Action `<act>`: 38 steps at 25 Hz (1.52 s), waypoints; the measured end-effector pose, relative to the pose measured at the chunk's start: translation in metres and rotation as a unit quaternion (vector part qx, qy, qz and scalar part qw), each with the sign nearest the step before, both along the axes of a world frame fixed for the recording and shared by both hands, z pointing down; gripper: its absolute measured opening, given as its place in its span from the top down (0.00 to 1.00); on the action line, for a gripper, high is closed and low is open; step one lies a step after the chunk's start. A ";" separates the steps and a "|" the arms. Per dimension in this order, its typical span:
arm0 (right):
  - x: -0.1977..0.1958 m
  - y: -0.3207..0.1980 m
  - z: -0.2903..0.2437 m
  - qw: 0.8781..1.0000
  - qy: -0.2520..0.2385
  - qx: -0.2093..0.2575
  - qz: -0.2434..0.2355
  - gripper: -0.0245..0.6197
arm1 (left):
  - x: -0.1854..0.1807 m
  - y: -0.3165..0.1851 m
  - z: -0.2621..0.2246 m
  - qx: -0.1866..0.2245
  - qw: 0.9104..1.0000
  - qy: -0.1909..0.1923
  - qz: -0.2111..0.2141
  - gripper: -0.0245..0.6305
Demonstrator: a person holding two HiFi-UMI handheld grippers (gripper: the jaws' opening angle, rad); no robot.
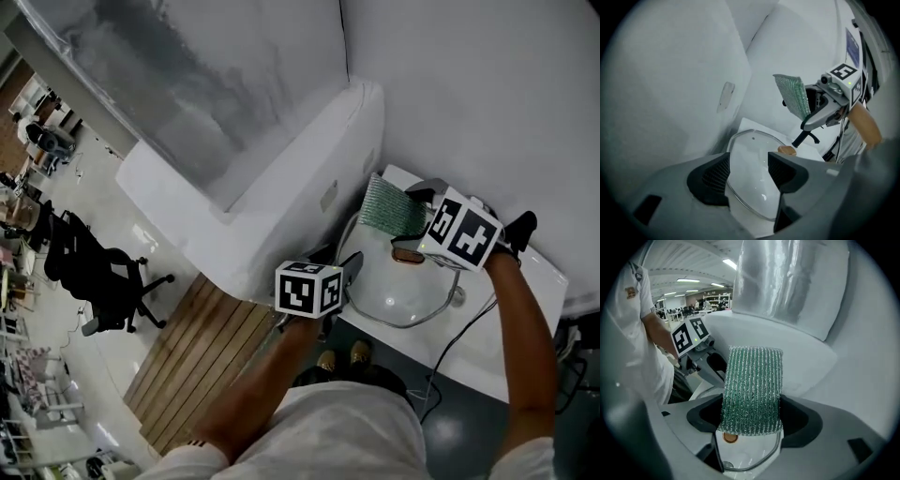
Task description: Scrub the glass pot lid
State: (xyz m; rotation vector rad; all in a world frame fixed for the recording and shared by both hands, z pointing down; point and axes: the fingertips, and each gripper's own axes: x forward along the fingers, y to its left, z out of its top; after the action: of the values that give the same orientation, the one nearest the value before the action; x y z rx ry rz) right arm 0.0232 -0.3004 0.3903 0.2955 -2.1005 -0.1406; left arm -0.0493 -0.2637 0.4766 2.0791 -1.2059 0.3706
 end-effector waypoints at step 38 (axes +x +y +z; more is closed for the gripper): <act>0.026 -0.058 0.125 0.971 0.164 -0.169 -0.037 0.42 | -0.006 -0.007 0.054 -0.086 0.996 0.020 -0.014 0.64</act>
State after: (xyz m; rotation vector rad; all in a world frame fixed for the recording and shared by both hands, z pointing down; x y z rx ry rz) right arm 0.0495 -0.3581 0.5149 -0.0132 -1.7678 0.1182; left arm -0.0549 -0.2712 0.5304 1.9123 -1.1370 0.4032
